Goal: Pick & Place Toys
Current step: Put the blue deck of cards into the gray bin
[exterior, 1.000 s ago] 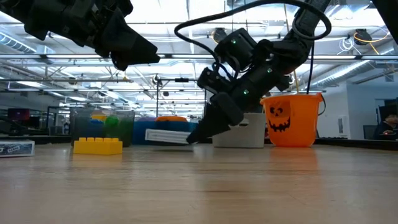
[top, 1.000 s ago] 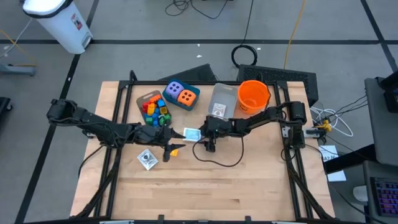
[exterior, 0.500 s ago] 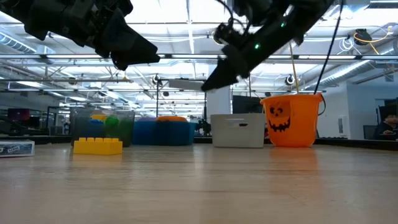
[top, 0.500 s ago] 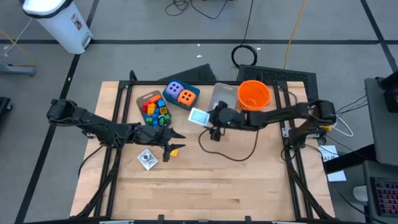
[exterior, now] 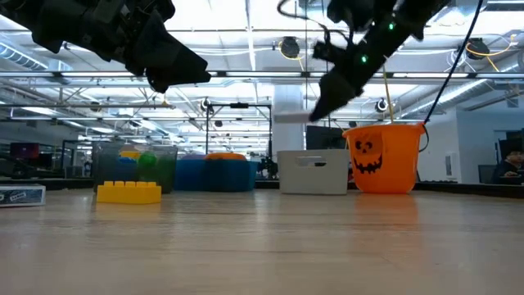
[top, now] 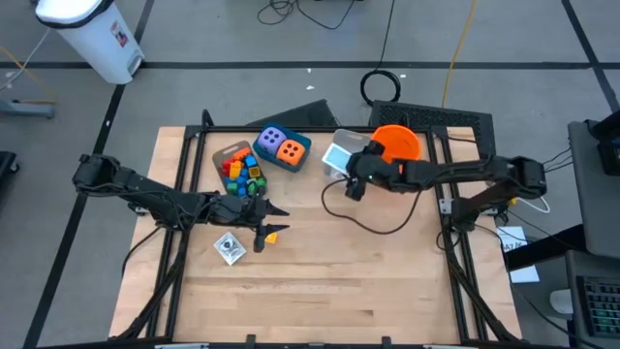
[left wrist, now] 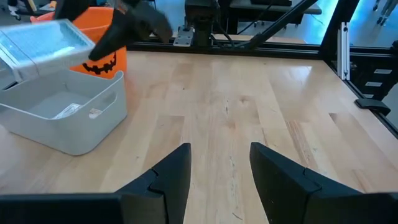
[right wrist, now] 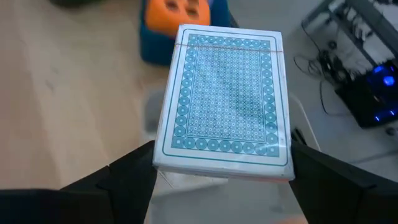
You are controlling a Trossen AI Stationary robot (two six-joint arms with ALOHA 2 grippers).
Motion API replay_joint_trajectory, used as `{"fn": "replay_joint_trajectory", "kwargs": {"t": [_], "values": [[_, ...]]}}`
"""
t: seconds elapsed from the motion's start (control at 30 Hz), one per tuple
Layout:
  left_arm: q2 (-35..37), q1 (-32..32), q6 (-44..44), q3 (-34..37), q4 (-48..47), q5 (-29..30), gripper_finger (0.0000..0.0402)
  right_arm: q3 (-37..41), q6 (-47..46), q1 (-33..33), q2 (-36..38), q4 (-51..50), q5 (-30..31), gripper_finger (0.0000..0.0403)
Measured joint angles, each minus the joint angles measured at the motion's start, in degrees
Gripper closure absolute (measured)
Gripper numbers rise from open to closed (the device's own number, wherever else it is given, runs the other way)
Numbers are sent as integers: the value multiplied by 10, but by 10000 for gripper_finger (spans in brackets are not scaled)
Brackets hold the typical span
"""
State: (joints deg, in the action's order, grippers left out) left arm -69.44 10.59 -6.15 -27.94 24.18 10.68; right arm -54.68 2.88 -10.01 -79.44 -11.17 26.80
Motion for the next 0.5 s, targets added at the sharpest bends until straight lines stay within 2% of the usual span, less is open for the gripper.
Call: {"fn": "replay_joint_trajectory", "kwargs": {"t": [0.17,0.27,0.4,0.5], "values": [[0,0,0,0,0,0,231,43,15,-35,0,12,-2,95],[0,0,1,0,0,2,231,65,27,-63,0,41,-41,97],[0,0,2,0,1,9,231,81,25,-104,0,71,-126,92],[0,0,3,0,1,14,231,85,19,-122,0,73,-138,91]]}}
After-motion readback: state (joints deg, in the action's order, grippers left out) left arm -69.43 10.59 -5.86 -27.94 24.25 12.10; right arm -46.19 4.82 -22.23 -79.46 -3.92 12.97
